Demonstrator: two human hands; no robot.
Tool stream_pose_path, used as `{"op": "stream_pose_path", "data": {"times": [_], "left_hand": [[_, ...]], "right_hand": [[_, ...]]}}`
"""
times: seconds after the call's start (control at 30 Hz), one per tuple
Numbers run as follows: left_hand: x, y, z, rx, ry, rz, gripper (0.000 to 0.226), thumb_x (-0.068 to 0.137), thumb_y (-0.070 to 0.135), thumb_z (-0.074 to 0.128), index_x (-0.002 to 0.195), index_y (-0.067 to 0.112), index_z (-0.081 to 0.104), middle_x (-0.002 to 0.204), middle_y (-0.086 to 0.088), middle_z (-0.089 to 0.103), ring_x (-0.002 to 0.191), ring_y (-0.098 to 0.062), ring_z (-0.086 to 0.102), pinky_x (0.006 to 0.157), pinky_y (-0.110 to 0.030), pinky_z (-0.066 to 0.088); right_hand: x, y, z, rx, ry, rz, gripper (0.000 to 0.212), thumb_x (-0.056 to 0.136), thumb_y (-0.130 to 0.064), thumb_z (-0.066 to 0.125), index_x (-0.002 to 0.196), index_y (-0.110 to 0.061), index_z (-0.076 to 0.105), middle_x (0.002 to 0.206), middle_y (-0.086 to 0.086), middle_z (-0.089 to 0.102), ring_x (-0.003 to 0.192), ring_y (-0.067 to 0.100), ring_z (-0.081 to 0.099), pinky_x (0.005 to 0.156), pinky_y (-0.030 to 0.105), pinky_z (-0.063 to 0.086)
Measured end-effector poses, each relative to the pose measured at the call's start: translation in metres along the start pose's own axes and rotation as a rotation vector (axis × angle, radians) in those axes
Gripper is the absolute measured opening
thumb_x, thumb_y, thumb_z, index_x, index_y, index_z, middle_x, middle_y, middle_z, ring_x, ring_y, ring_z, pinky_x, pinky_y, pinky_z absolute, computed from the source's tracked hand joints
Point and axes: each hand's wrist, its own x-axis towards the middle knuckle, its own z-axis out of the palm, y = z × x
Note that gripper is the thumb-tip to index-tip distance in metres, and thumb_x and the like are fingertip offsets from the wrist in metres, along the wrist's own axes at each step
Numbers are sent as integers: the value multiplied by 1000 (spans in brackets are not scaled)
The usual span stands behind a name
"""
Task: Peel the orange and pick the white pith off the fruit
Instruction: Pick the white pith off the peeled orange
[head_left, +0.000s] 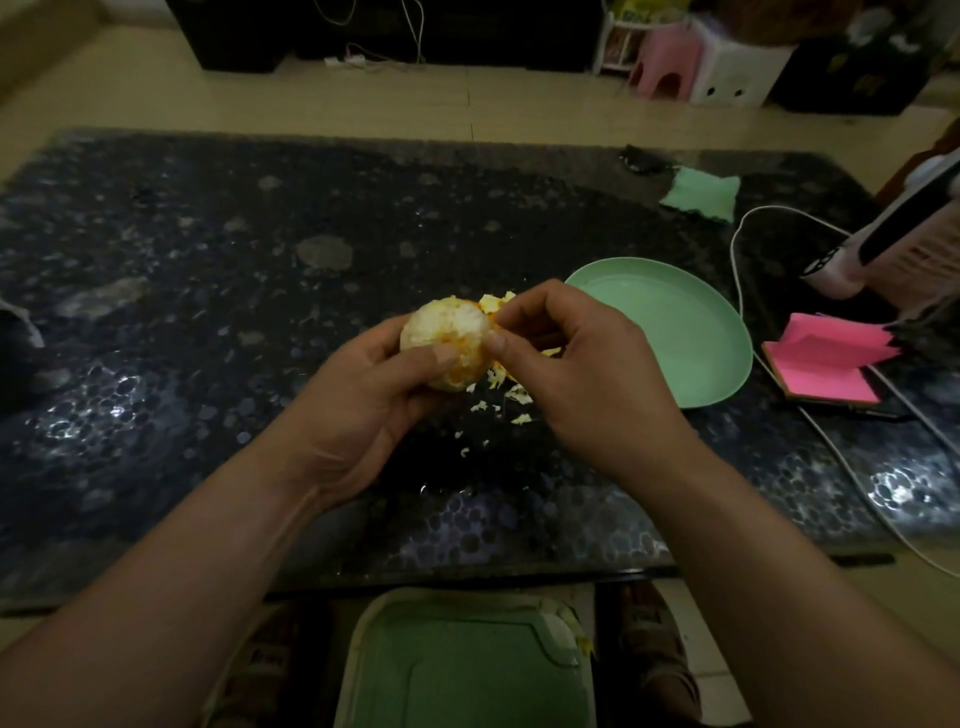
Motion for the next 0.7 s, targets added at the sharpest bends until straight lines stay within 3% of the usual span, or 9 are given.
{"op": "stream_pose_path", "data": {"times": [0.13, 0.33, 0.43, 0.7], "left_hand": [[-1, 1, 0, 106, 3, 19, 53, 87, 14, 80, 137, 9, 64, 130, -11, 74, 120, -26, 71, 95, -30, 60], [-2, -1, -1, 274, 36, 84, 59, 78, 30, 82, 134, 16, 68, 127, -5, 76, 118, -23, 72, 96, -34, 58], [-3, -1, 0, 348, 62, 115, 57, 77, 30, 83, 131, 19, 69, 123, -1, 77, 115, -18, 73, 92, -28, 59], [-3, -2, 2, 393, 109, 137, 53, 76, 26, 84, 126, 17, 71, 114, 4, 79, 106, -12, 76, 82, -20, 59]], "right_hand": [[-1, 0, 0, -62, 6, -58, 8, 96, -31, 76, 102, -29, 71, 95, -16, 72, 93, 1, 67, 76, 16, 53], [-2, 3, 0, -159, 8, -100, 8, 95, -36, 75, 100, -30, 73, 93, -15, 73, 91, 4, 69, 78, 32, 58], [-3, 5, 0, -217, 2, -120, 11, 96, -40, 73, 99, -29, 73, 90, -14, 73, 86, 7, 68, 77, 39, 58], [-3, 6, 2, -382, -3, -212, 13, 100, -33, 68, 93, -25, 74, 84, -10, 71, 74, 11, 63, 67, 41, 55]]}}
